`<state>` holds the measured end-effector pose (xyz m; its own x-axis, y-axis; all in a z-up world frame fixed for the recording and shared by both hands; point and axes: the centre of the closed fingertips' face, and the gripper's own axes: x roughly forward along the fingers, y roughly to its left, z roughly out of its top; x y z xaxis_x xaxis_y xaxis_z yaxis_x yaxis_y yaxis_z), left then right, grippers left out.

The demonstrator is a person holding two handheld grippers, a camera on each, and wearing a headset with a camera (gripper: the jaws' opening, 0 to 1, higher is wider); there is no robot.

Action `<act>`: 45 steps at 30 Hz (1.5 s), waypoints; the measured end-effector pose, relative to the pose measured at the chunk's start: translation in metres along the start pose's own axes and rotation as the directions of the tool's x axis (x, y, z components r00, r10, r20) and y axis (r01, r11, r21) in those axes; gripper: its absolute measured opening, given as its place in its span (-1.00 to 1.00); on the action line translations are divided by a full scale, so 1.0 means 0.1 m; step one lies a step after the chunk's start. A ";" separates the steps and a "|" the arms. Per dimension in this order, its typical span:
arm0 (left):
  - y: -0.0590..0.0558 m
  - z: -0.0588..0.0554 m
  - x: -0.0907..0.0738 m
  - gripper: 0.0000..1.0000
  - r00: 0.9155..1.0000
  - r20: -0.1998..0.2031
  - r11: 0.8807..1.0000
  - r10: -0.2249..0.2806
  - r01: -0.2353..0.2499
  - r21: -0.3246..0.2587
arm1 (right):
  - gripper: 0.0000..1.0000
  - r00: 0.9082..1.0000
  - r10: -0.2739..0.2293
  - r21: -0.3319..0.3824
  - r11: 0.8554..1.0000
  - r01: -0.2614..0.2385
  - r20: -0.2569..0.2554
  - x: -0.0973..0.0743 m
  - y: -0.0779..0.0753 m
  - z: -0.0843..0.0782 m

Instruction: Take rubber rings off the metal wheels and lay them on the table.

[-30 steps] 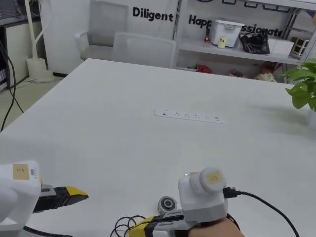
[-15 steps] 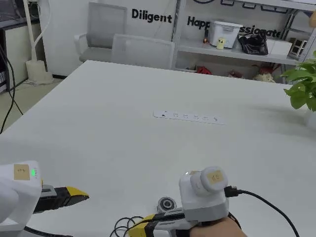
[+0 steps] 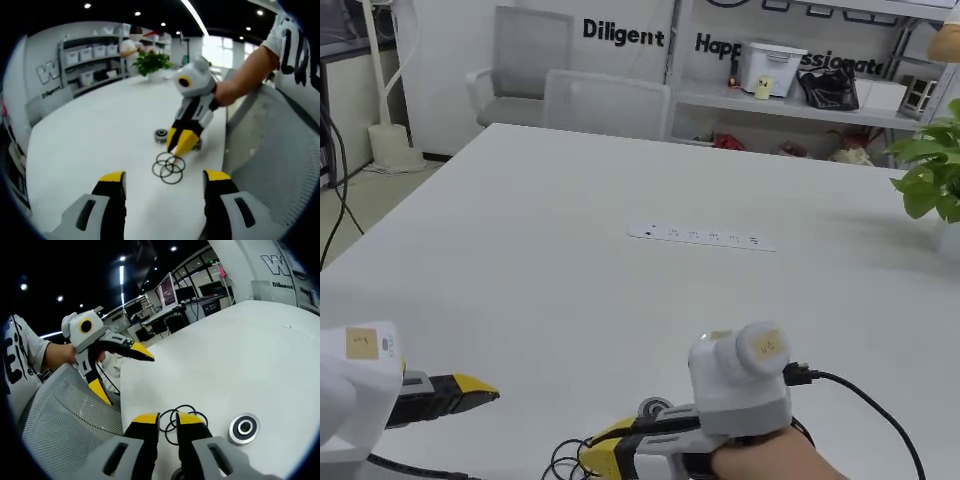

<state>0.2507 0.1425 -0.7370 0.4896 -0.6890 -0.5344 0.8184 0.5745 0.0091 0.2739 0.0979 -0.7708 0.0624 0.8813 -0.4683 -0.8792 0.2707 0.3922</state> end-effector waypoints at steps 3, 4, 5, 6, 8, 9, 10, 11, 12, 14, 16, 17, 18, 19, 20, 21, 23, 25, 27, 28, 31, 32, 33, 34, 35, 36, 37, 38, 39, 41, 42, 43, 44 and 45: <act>0.01 0.00 0.00 0.27 1.000 -0.001 1.000 -0.001 0.001 0.003 | -0.79 1.000 -0.004 -0.004 1.000 0.004 0.009 -0.03 -0.02 0.03; 0.01 0.01 0.00 0.27 1.000 -0.001 1.000 -0.001 0.001 0.003 | -0.78 1.000 -0.008 -0.006 1.000 0.008 0.013 -0.05 -0.03 0.05; 0.01 0.01 0.00 0.27 1.000 0.001 1.000 -0.001 0.001 0.002 | -0.76 1.000 -0.010 -0.009 1.000 0.011 0.016 -0.06 -0.03 0.06; 0.01 0.02 0.00 0.27 1.000 0.001 1.000 -0.001 0.001 0.002 | -0.75 1.000 -0.013 -0.010 1.000 0.013 0.018 -0.08 -0.04 0.07; 0.02 0.02 0.01 0.27 1.000 0.001 1.000 -0.001 0.001 0.003 | -0.73 0.999 -0.021 -0.014 1.000 0.022 0.027 -0.11 -0.07 0.09; 0.02 0.03 0.01 0.27 1.000 0.002 1.000 -0.002 0.002 0.004 | -0.72 0.999 -0.025 -0.015 1.000 0.026 0.033 -0.14 -0.08 0.11; 0.02 0.03 0.01 0.27 1.000 0.002 1.000 -0.002 0.002 0.004 | -0.71 0.999 -0.028 -0.015 0.999 0.028 0.037 -0.15 -0.09 0.12; 0.03 0.04 0.01 0.27 1.000 0.003 1.000 -0.001 0.001 0.004 | -0.70 0.999 -0.032 -0.017 0.999 0.033 0.042 -0.18 -0.10 0.14; 0.03 0.04 0.00 0.27 1.000 0.004 1.000 -0.001 0.001 0.005 | -0.69 0.998 -0.034 -0.018 0.999 0.035 0.044 -0.19 -0.10 0.14; 0.03 0.05 0.00 0.28 1.000 0.006 1.000 -0.001 0.001 0.005 | -0.66 0.998 -0.042 -0.022 0.999 0.043 0.053 -0.23 -0.12 0.17; 0.03 0.05 0.00 0.28 1.000 0.006 1.000 -0.001 0.001 0.007 | -0.64 0.997 -0.050 -0.024 0.998 0.051 0.062 -0.28 -0.14 0.19; 0.03 0.06 0.00 0.28 1.000 0.007 1.000 -0.001 0.001 0.007 | -0.63 0.996 -0.054 -0.025 0.998 0.056 0.068 -0.30 -0.15 0.20; 0.03 0.06 0.00 0.28 1.000 0.008 1.000 -0.001 0.001 0.007 | -0.61 0.996 -0.057 -0.025 0.998 0.059 0.072 -0.32 -0.15 0.21; 0.03 0.06 0.00 0.28 1.000 0.008 1.000 -0.001 0.001 0.006 | -0.60 0.995 -0.063 -0.026 0.998 0.065 0.078 -0.35 -0.16 0.23; 0.03 0.07 0.00 0.28 1.000 0.008 1.000 0.000 0.000 0.007 | -0.58 0.994 -0.067 -0.027 0.997 0.070 0.083 -0.37 -0.17 0.24; 0.03 0.07 -0.01 0.28 1.000 0.008 1.000 0.000 0.000 0.009 | -0.56 0.994 -0.070 -0.028 0.997 0.073 0.087 -0.39 -0.18 0.25; 0.03 0.08 -0.01 0.28 1.000 0.009 1.000 0.000 0.000 0.010 | -0.53 0.993 -0.075 -0.028 0.997 0.078 0.096 -0.43 -0.18 0.26; 0.04 0.09 -0.01 0.28 1.000 0.010 1.000 0.001 -0.001 0.011 | -0.50 0.991 -0.083 -0.035 0.996 0.087 0.103 -0.47 -0.19 0.28; 0.04 0.10 -0.02 0.28 1.000 0.011 1.000 0.002 -0.002 0.013 | -0.47 0.990 -0.089 -0.040 0.995 0.094 0.109 -0.51 -0.19 0.29; 0.04 0.10 -0.02 0.28 1.000 0.011 1.000 0.002 -0.002 0.014 | -0.45 0.990 -0.091 -0.042 0.994 0.096 0.112 -0.52 -0.20 0.30; 0.04 0.12 -0.02 0.28 1.000 0.012 1.000 0.002 -0.002 0.016 | -0.41 0.988 -0.100 -0.054 0.993 0.107 0.120 -0.59 -0.20 0.31; 0.04 0.12 -0.02 0.28 1.000 0.013 1.000 0.002 -0.002 0.017 | -0.39 0.987 -0.102 -0.058 0.992 0.110 0.123 -0.60 -0.20 0.31; 0.04 0.13 -0.02 0.28 1.000 0.013 1.000 0.001 -0.001 0.019 | -0.38 0.986 -0.106 -0.061 0.992 0.114 0.126 -0.63 -0.20 0.31; 0.04 0.13 -0.02 0.28 1.000 0.013 1.000 0.000 -0.001 0.020 | -0.35 0.986 -0.107 -0.062 0.991 0.115 0.127 -0.64 -0.20 0.31; 0.04 0.14 -0.02 0.29 1.000 0.013 1.000 -0.001 0.000 0.021 | -0.34 0.985 -0.110 -0.065 0.991 0.119 0.130 -0.66 -0.20 0.31; 0.04 0.15 -0.02 0.29 1.000 0.013 1.000 -0.001 0.001 0.021 | -0.32 0.985 -0.113 -0.067 0.990 0.122 0.132 -0.68 -0.20 0.30; 0.04 0.15 -0.02 0.29 1.000 0.014 1.000 -0.002 0.001 0.022 | -0.30 0.984 -0.116 -0.073 0.989 0.127 0.135 -0.71 -0.20 0.30; 0.04 0.16 -0.02 0.29 1.000 0.015 1.000 -0.002 0.002 0.023 | -0.28 0.984 -0.118 -0.076 0.989 0.129 0.137 -0.72 -0.21 0.30; 0.03 0.17 -0.01 0.29 1.000 0.016 1.000 -0.003 0.002 0.024 | -0.26 0.983 -0.122 -0.081 0.988 0.134 0.138 -0.75 -0.21 0.29; 0.03 0.17 -0.01 0.29 1.000 0.016 1.000 -0.003 0.003 0.025 | -0.22 0.982 -0.128 -0.086 0.986 0.141 0.139 -0.78 -0.22 0.28; 0.03 0.18 -0.01 0.29 1.000 0.015 1.000 -0.004 0.003 0.026 | -0.21 0.981 -0.133 -0.094 0.985 0.147 0.140 -0.82 -0.22 0.27; 0.03 0.18 -0.01 0.29 1.000 0.016 1.000 -0.004 0.003 0.027 | -0.19 0.981 -0.136 -0.097 0.984 0.151 0.141 -0.83 -0.22 0.26; 0.03 0.18 -0.02 0.29 1.000 0.016 1.000 -0.004 0.004 0.027 | -0.17 0.980 -0.142 -0.102 0.982 0.157 0.142 -0.86 -0.23 0.25; 0.03 0.18 -0.02 0.29 1.000 0.016 1.000 -0.004 0.003 0.027 | -0.15 0.979 -0.144 -0.106 0.981 0.160 0.143 -0.88 -0.23 0.24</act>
<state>0.2580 0.1375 -0.7205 0.4910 -0.6981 -0.5210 0.8280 0.5599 0.0302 0.3003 0.0230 -0.7196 0.2555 0.8791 -0.4024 -0.9028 0.3659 0.2261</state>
